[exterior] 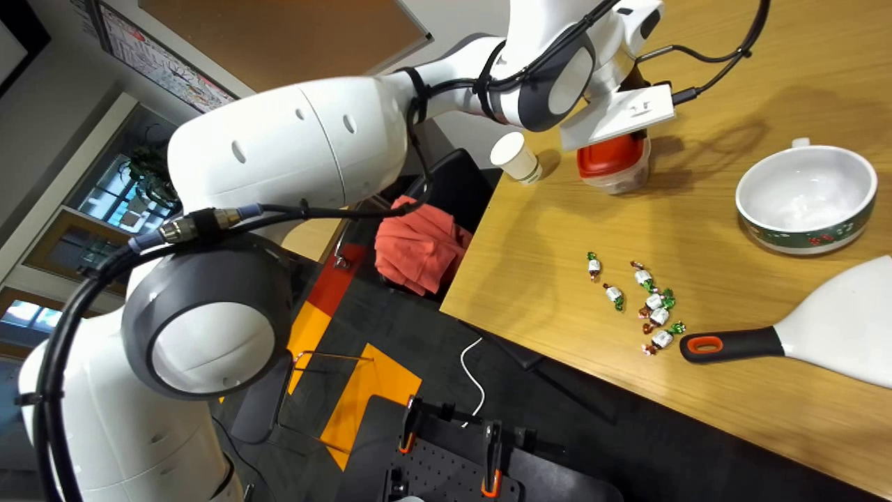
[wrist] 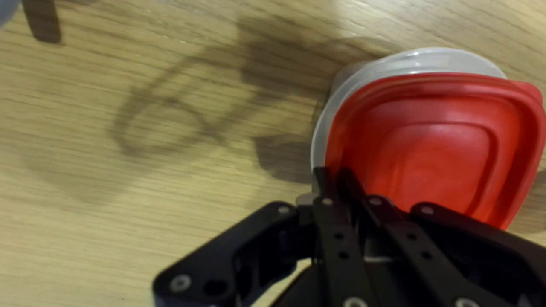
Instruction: Put the red lid on top of the clear bowl
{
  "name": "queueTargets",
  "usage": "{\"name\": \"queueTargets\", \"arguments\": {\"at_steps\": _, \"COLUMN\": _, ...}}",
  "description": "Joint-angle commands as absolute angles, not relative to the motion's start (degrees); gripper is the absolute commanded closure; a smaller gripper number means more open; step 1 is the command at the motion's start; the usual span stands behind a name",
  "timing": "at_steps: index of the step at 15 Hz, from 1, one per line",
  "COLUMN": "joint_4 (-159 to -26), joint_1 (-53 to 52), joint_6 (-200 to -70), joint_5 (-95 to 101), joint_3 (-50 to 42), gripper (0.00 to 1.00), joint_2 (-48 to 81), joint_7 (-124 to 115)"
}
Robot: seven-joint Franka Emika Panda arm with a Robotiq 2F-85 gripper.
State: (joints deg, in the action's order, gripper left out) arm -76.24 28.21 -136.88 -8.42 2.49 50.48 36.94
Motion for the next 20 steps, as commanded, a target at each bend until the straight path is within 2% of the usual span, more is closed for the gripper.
{"name": "queueTargets", "arguments": {"at_steps": 1, "joint_4": -72.41, "joint_1": 29.02, "joint_6": -134.73, "joint_5": -9.37, "joint_3": 3.75, "gripper": 0.98, "joint_2": 52.65, "joint_7": 38.81}}
{"name": "queueTargets", "arguments": {"at_steps": 14, "joint_4": -69.61, "joint_1": 28.73, "joint_6": -129.35, "joint_5": -9.03, "joint_3": 4.1, "gripper": 0.98, "joint_2": 53.81, "joint_7": 40.96}}
{"name": "queueTargets", "arguments": {"at_steps": 20, "joint_4": -70.12, "joint_1": 27.95, "joint_6": -131.33, "joint_5": -8.49, "joint_3": 3.14, "gripper": 0.98, "joint_2": 53.62, "joint_7": 40.48}}
